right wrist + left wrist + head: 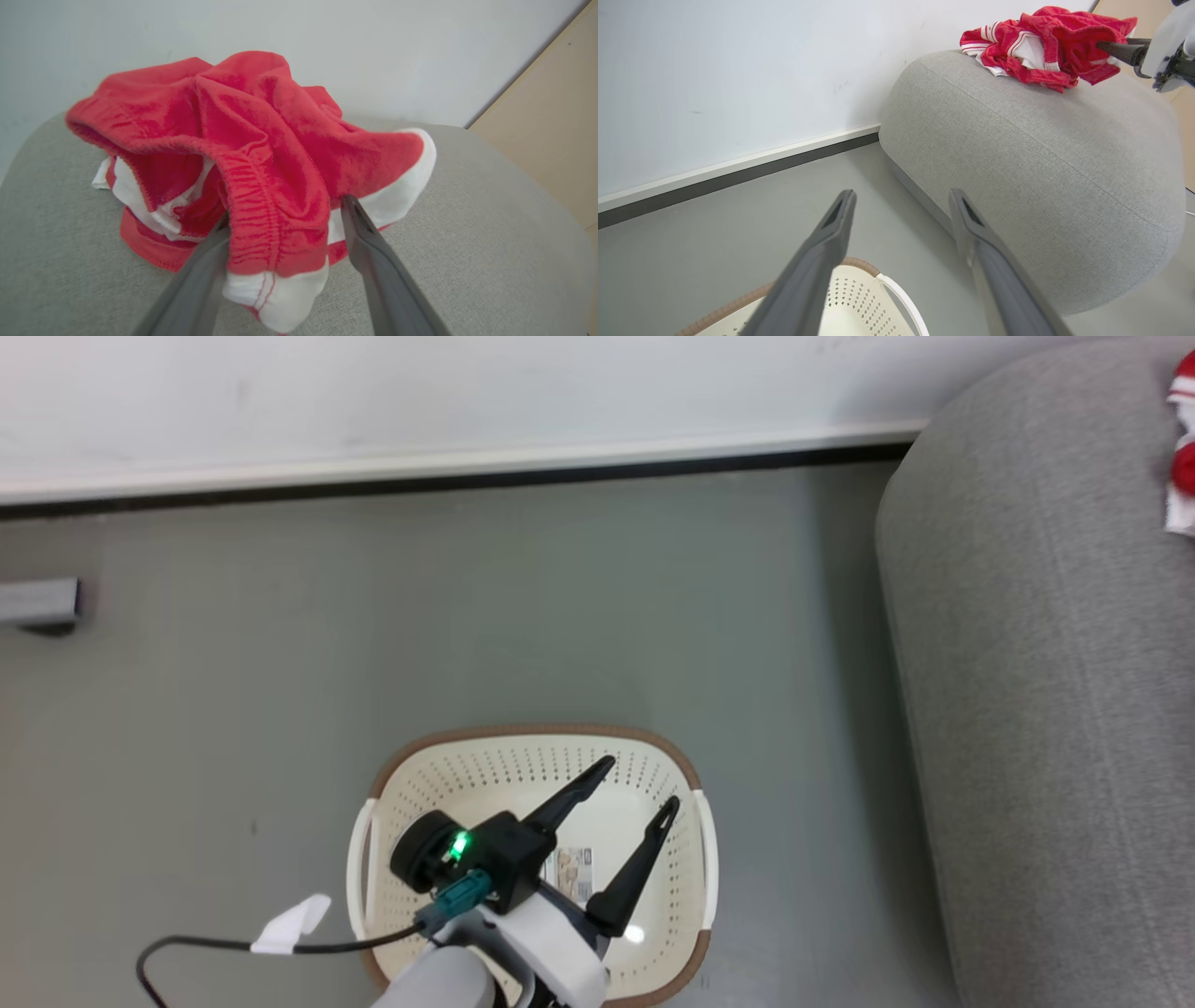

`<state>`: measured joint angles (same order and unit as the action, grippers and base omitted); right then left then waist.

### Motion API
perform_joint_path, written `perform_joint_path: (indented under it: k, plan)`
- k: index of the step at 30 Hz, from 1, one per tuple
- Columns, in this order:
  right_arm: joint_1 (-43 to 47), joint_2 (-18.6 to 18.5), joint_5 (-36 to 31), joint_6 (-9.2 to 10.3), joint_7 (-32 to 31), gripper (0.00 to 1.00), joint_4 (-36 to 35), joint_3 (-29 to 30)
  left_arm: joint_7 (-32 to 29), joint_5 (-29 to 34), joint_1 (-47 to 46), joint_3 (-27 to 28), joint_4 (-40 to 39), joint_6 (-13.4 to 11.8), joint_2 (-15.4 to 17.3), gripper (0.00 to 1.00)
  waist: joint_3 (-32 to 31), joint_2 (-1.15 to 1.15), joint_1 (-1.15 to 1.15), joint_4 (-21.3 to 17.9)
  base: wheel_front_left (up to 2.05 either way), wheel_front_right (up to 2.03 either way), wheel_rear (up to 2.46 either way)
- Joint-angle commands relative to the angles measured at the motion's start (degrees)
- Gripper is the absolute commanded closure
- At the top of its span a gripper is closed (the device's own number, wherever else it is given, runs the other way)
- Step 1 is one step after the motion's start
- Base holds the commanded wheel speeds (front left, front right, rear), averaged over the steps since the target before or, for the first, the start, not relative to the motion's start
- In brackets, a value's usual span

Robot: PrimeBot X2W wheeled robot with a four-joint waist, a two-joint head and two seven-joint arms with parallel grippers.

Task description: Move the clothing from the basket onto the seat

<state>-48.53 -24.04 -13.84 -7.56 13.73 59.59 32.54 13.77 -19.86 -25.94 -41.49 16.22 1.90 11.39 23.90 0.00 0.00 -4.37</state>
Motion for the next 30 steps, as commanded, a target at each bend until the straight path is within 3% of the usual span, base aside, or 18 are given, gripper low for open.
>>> perform_joint_path:
  k: [1, 8, 15, 23, 30]
  plan:
    - [3.49, 0.18, 2.40, 0.15, 0.82, 0.00, -1.20, -1.54, 0.50, -1.25, 1.38, 0.51, 0.50, -0.34, 0.48, 0.00, -3.06, 0.00, 0.00, -1.50, 0.00, 0.00, 0.00]
    - [14.20, 2.08, 9.48, 0.15, 1.54, 0.00, -8.61, -7.85, 1.08, -2.71, 4.68, 2.40, 0.99, -1.31, 1.36, 0.00, -7.84, 0.00, 0.00, -2.67, 0.00, 0.00, 0.00]
    - [24.60, 5.17, 15.68, 0.15, 1.46, 0.00, -21.53, -12.71, 1.37, -4.14, 8.19, 4.81, 1.18, -2.44, 1.50, 0.00, -12.10, 0.00, 0.00, -2.29, 0.00, 0.00, 0.00]
    - [35.08, 9.10, 16.63, 0.14, 1.40, 0.00, -37.11, -17.01, 1.39, -4.06, 12.11, 9.31, -0.27, -3.99, 1.08, 0.00, -16.19, 0.00, 0.00, -0.53, 0.00, 0.00, 0.00]
    - [44.69, 16.47, 15.52, 0.14, 1.39, 0.00, -47.85, -23.80, 1.37, -3.87, 17.59, 16.67, -0.19, -5.58, 0.56, 0.00, -21.05, 0.00, 0.00, 1.04, 0.00, 0.00, 0.00]
